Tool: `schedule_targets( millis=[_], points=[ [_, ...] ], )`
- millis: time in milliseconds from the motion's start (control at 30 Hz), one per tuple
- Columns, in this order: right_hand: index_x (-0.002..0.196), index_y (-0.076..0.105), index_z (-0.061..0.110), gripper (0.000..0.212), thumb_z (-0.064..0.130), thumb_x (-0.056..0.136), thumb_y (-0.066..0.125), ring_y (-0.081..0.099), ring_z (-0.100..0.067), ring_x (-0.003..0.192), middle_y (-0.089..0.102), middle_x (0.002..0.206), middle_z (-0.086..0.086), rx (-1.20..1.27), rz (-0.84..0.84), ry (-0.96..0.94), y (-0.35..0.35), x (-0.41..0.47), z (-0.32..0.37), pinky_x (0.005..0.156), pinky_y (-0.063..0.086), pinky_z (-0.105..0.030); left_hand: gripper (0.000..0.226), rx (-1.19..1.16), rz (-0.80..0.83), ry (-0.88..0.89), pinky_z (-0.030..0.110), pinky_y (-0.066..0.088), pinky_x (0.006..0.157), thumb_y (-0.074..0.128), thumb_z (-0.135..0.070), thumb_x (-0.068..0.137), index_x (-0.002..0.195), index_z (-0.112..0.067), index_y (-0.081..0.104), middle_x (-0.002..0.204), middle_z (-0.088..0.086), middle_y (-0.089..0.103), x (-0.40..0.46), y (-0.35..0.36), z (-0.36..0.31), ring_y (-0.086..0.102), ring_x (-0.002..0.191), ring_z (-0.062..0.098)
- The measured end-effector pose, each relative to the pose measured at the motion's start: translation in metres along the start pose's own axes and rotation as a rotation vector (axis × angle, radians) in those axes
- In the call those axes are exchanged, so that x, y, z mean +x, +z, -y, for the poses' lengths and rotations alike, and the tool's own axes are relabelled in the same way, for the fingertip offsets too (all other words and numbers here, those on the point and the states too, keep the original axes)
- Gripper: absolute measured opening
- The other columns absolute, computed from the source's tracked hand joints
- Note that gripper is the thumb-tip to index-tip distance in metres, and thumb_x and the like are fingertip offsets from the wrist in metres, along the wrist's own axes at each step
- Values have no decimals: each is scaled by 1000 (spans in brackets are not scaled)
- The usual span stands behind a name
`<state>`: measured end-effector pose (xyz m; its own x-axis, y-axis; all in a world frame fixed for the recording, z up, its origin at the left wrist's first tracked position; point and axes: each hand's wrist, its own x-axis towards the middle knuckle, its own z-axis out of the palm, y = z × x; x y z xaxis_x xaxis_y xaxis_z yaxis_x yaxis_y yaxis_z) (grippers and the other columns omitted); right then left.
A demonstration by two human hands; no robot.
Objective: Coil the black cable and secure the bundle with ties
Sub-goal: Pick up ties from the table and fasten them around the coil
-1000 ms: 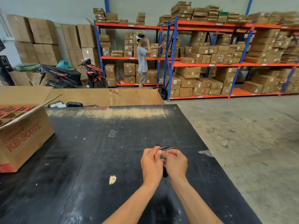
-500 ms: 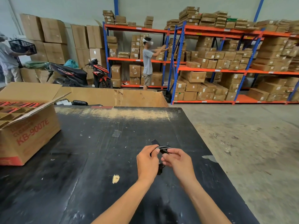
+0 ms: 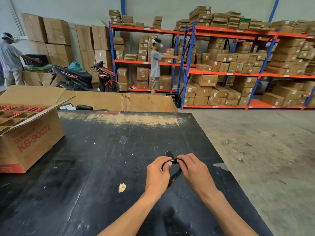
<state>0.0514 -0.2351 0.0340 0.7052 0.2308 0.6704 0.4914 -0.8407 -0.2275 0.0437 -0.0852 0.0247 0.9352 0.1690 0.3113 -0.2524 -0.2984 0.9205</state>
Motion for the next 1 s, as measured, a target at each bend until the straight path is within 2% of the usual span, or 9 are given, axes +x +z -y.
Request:
schedule_targets(
  millis=[133, 233, 333, 467, 633, 700, 800, 967, 1000],
  points=[
    [97, 65, 19, 6, 24, 95, 66, 59, -8, 68, 53, 119, 10, 61, 130, 46, -9, 5, -7, 58, 54, -32, 21, 2, 86, 5, 30, 59, 80, 60, -11, 92, 101, -25, 74, 98, -18, 71, 0, -3, 5, 64, 91, -2],
    [92, 63, 25, 3, 26, 92, 66, 62, -5, 76, 46, 135, 27, 213, 354, 128, -24, 18, -13, 73, 53, -29, 22, 20, 184, 67, 16, 51, 74, 57, -7, 93, 101, -23, 71, 95, -14, 73, -3, -9, 4, 65, 84, 5],
    [90, 72, 20, 3, 19, 87, 72, 63, -1, 70, 72, 106, 15, 390, 553, 226, -39, 31, -19, 73, 53, -26, 24, 31, 278, 129, 8, 45, 76, 55, -2, 93, 101, -19, 70, 97, -17, 72, -5, -14, 3, 65, 91, -2],
    [82, 76, 18, 2, 17, 83, 76, 66, 0, 65, 78, 77, 2, 408, 614, 294, -47, 36, -19, 60, 50, -16, 29, 23, 349, 136, 12, 49, 79, 54, -1, 93, 98, -25, 70, 94, -27, 71, -5, -13, 4, 66, 93, -1],
    [73, 70, 22, 10, 17, 81, 73, 65, -5, 63, 76, 72, 1, 267, 542, 350, -40, 33, -8, 62, 52, -23, 23, -27, 302, 38, 24, 48, 69, 56, -8, 92, 95, -28, 69, 86, -5, 73, -9, -7, 6, 61, 73, 11],
    [75, 70, 19, 6, 18, 81, 72, 67, -9, 68, 74, 72, 2, 219, 506, 369, -36, 31, -1, 65, 52, -26, 21, -49, 285, -37, 18, 44, 60, 58, -13, 92, 90, -31, 68, 82, 6, 70, -10, -4, 6, 54, 67, 12],
    [81, 65, 19, 5, 17, 82, 69, 65, -15, 74, 67, 71, 7, 157, 485, 367, -29, 27, 0, 70, 52, -31, 14, -122, 321, -168, 19, 46, 61, 61, -16, 92, 94, -28, 68, 79, -1, 72, -6, -3, 5, 57, 68, 8],
    [128, 55, 21, 39, 14, 90, 60, 61, -12, 74, 66, 79, 8, 195, 610, 350, -29, 27, -10, 75, 50, -30, 17, -404, 330, -373, 25, 45, 58, 60, -3, 92, 109, -3, 63, 87, 19, 76, 2, -10, 8, 54, 58, 12],
    [125, 61, 19, 33, 15, 92, 57, 62, -16, 76, 65, 77, 6, 139, 662, 304, -30, 27, -10, 73, 47, -30, 15, -393, 321, -387, 24, 45, 58, 59, 0, 92, 105, -1, 66, 87, 21, 75, 2, -11, 11, 54, 58, 11]
  ],
)
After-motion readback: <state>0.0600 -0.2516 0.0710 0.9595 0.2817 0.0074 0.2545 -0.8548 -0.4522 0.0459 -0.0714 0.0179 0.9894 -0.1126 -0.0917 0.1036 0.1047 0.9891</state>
